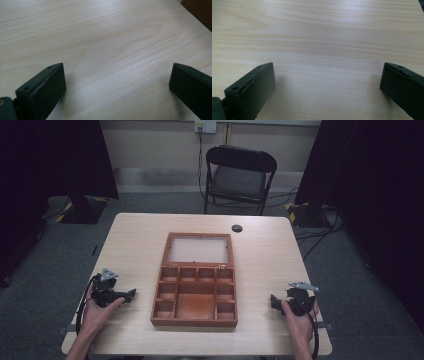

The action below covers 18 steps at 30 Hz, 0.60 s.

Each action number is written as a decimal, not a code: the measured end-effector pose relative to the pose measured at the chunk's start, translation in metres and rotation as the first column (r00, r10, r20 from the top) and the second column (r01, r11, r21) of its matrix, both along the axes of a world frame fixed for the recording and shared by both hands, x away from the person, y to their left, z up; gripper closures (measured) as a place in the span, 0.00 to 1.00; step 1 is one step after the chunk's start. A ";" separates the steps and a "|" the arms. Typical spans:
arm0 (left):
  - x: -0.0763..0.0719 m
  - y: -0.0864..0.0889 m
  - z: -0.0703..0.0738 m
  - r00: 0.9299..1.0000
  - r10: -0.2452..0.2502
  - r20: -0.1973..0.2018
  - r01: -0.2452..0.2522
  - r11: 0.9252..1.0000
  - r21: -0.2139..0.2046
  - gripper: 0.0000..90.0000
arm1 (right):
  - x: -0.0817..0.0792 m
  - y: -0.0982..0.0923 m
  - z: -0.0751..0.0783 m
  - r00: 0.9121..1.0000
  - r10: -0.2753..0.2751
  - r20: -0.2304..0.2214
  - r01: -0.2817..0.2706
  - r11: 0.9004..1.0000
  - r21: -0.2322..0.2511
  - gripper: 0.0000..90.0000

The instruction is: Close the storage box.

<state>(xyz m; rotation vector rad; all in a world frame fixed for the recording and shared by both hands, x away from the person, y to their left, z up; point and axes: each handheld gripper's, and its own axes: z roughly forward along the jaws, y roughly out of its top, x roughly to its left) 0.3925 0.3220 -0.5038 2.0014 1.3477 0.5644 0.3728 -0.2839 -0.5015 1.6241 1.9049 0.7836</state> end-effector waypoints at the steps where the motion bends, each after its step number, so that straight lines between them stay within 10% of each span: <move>1: 0.000 0.000 0.000 1.000 -0.001 -0.001 0.001 1.000 0.002 0.00 | 0.000 0.000 0.000 1.000 -0.001 -0.001 0.001 1.000 0.001 0.00; 18: -0.002 -0.003 0.005 1.000 -0.007 0.002 0.007 1.000 -0.006 0.20 | 0.007 0.010 0.012 0.998 0.050 -0.033 -0.048 0.996 0.069 0.19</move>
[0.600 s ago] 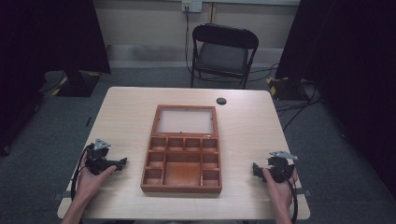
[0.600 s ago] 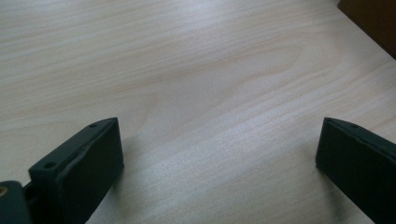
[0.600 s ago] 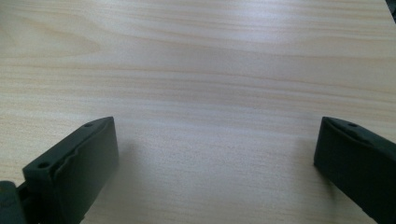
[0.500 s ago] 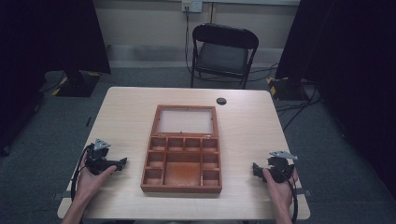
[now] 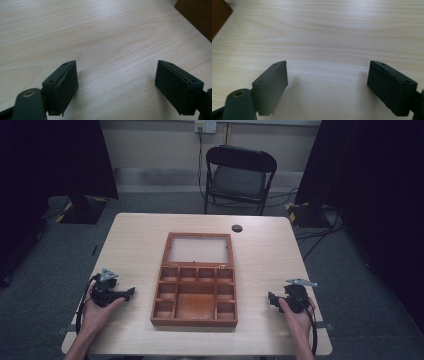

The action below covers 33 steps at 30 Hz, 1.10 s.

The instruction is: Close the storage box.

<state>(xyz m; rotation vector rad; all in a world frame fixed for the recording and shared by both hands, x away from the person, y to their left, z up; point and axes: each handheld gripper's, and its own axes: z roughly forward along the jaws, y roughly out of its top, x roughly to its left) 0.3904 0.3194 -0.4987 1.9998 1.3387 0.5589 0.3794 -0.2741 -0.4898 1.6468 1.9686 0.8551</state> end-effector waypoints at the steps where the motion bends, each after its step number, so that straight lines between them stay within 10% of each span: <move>1: 0.001 -0.001 0.000 1.000 -0.002 -0.001 0.002 1.000 0.000 0.20 | 0.003 0.002 0.001 1.000 0.007 -0.002 -0.007 1.000 -0.007 0.19; 33: 0.039 -0.038 0.039 0.994 -0.087 0.069 0.090 0.995 -0.046 0.21 | 0.055 0.069 0.038 0.974 0.215 0.065 -0.216 0.976 0.008 0.17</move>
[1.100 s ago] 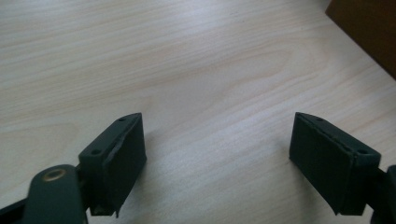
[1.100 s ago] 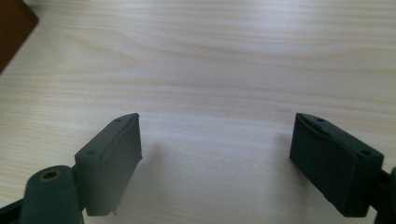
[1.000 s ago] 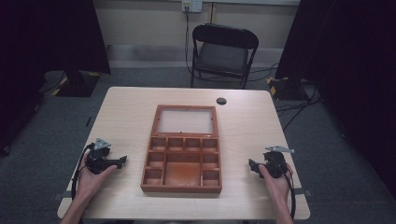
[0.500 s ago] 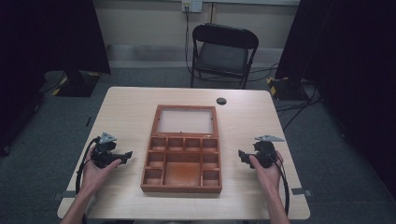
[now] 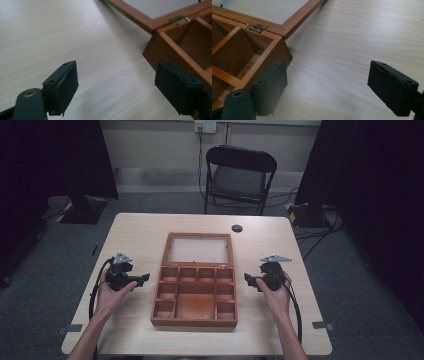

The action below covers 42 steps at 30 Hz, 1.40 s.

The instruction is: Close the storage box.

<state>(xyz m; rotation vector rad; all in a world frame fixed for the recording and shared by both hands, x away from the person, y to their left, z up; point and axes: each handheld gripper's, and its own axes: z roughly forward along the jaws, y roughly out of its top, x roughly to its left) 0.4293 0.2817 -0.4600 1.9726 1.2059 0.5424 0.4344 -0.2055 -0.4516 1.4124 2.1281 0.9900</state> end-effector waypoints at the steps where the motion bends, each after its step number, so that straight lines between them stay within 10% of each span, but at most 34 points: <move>1: 0.000 0.000 0.000 1.000 0.000 0.000 0.000 1.000 0.000 0.21 | 0.000 0.000 0.000 1.000 0.000 0.000 0.000 1.000 0.000 0.17; 9: 0.019 -0.010 0.016 1.000 -0.029 -0.010 0.028 0.998 -0.059 0.22 | 0.016 0.011 0.011 0.999 0.040 0.020 -0.041 0.999 0.022 0.17; 28: 0.061 -0.033 0.045 0.998 -0.064 0.020 0.065 0.997 -0.051 0.24 | 0.058 0.043 0.027 0.994 0.095 0.046 -0.095 0.995 -0.003 0.16; 42: 0.089 -0.039 0.015 0.991 -0.056 -0.121 0.044 0.994 -0.097 0.19 | 0.091 0.059 0.009 0.991 0.130 -0.018 -0.130 0.992 -0.006 0.18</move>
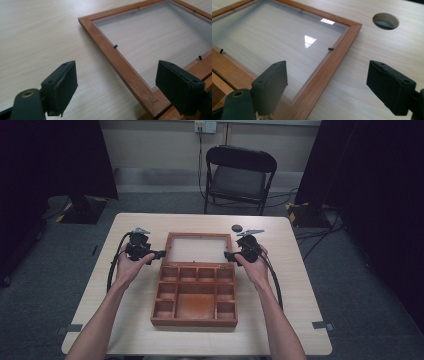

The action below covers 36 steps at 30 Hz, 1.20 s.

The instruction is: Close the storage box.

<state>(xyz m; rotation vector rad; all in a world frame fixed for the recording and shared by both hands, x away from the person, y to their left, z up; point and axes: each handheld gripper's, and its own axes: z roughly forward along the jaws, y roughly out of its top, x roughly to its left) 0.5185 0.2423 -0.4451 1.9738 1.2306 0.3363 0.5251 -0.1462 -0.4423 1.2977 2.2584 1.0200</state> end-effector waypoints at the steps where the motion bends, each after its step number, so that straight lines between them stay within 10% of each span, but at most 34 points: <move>1: 0.001 -0.002 -0.003 1.000 -0.002 -0.003 0.002 1.000 0.003 0.20 | 0.001 0.002 -0.004 1.000 0.001 -0.016 -0.001 1.000 0.000 0.17; 10: 0.006 -0.009 -0.009 1.000 -0.002 -0.017 0.002 1.000 0.014 0.20 | 0.007 0.010 -0.018 0.999 0.002 -0.049 -0.002 1.000 0.001 0.15; 25: 0.009 -0.020 -0.016 0.998 -0.008 -0.058 0.008 1.000 0.015 0.26 | 0.014 0.011 -0.028 0.995 -0.005 -0.105 0.019 0.991 0.134 0.15; 36: 0.016 -0.022 -0.024 0.991 -0.031 -0.130 0.018 0.995 -0.101 0.27 | 0.023 0.008 -0.038 0.981 0.010 -0.196 0.039 0.969 0.243 0.11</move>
